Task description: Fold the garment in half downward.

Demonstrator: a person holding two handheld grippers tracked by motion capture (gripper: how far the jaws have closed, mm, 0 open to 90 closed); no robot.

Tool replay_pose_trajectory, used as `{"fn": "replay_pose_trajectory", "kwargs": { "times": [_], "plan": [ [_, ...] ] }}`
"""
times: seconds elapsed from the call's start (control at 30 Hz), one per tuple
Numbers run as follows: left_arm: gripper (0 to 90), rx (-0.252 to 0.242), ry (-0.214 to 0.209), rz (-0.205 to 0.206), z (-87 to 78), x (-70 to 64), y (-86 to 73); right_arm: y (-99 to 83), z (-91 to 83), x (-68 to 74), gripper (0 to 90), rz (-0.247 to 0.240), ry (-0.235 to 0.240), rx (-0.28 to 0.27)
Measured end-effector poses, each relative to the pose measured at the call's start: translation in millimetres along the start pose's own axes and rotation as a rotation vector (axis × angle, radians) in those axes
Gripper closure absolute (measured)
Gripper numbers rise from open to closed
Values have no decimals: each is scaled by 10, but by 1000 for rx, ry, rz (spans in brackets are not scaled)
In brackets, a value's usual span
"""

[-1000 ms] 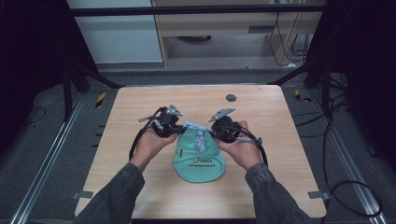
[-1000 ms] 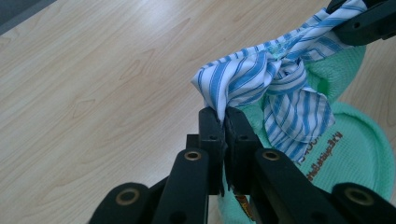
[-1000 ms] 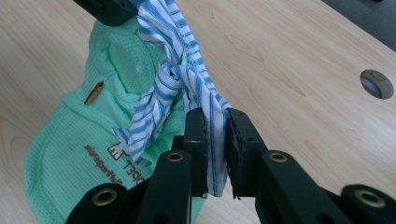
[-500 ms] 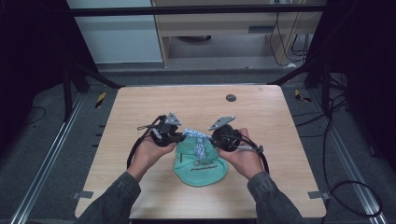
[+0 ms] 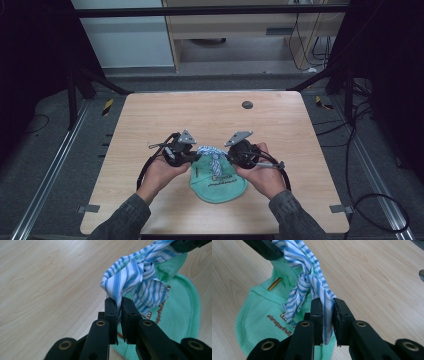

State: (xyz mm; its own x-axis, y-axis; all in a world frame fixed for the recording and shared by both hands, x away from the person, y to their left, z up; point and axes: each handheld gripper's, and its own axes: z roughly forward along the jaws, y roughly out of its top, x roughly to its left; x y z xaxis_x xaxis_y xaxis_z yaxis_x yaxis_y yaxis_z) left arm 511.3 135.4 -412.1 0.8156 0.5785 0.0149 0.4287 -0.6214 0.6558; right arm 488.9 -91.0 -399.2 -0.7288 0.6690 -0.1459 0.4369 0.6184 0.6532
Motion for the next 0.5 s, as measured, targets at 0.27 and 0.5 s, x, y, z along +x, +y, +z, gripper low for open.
{"fn": "replay_pose_trajectory", "kwargs": {
  "times": [0.27, 0.5],
  "plan": [
    [842, 1, -19, 4, 4, -82, -44, -54, -48, 15, 780, -7, 5, 6],
    [852, 12, -36, 11, 7, -140, -93, -120, -64, 48, 778, -12, 18, 10]
  ]
}}
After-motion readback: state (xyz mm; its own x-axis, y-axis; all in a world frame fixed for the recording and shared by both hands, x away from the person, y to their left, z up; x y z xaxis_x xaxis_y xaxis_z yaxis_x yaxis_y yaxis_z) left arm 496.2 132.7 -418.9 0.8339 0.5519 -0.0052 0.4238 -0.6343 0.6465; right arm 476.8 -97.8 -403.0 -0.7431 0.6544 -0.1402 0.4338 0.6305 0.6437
